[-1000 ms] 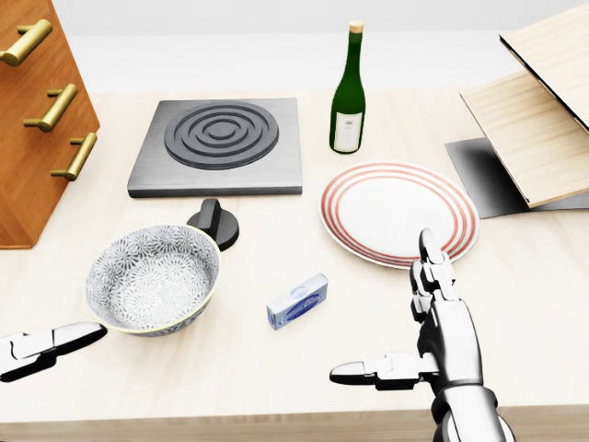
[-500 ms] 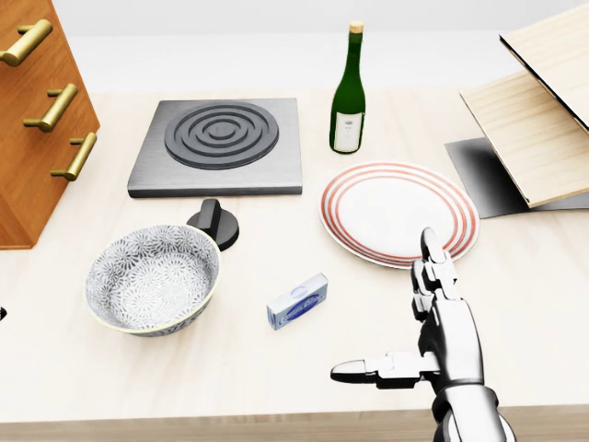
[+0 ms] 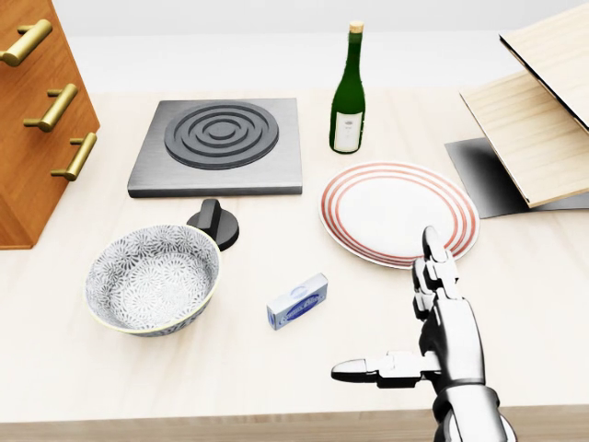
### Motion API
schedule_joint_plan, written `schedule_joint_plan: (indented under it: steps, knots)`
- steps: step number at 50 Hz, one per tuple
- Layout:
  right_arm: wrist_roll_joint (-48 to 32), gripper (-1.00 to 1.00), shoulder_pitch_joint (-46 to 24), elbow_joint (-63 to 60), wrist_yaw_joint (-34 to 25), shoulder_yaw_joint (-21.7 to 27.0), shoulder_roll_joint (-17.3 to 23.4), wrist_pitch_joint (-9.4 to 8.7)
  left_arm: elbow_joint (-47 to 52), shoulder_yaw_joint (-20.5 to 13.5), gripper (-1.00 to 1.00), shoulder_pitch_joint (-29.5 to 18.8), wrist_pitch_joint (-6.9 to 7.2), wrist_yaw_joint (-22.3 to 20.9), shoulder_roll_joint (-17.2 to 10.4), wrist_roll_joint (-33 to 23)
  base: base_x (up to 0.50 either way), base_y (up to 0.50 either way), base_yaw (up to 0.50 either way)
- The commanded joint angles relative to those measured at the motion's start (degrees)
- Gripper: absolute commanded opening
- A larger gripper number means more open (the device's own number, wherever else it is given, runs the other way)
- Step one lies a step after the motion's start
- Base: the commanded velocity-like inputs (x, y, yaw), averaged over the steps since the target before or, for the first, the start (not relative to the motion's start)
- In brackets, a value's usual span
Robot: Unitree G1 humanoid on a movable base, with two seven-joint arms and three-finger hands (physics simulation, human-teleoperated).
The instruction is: Pick up the akita bowl and put it on the plate.
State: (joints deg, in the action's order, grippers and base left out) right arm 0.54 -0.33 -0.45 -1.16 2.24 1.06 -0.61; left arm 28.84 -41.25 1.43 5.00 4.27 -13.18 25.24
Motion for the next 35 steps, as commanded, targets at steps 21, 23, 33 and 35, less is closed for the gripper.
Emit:
schedule_joint_plan:
  steps: [21, 23, 33, 35]
  knots:
    - [-1.28, 1.00, 0.25, -0.37, 0.11, -0.43, 0.01, 0.11, -7.53, -12.43, 1.00, 2.09, 0.00, -1.64, -5.56, 5.86, 0.00, 0.00, 0.00]
    - [-1.22, 1.00, 0.19, -0.29, 0.03, -0.34, 0.03, 0.18, -7.91, -12.73, 1.00, 2.04, 0.00, -1.72, -5.85, 5.99, 0.00, 0.00, 0.00]
    - [-2.03, 1.00, 0.14, 0.20, 0.39, -0.47, 0.06, 0.05, -7.91, -13.24, 1.00, 2.38, 0.00, -1.75, -5.78, 6.37, 0.00, 0.00, 0.00]
    - [-2.35, 1.00, 0.12, 0.42, 0.31, -0.55, 0.15, 0.12, -8.05, -12.92, 1.00, 2.40, 0.00, -1.82, -5.63, 6.04, 0.00, 0.00, 0.00]
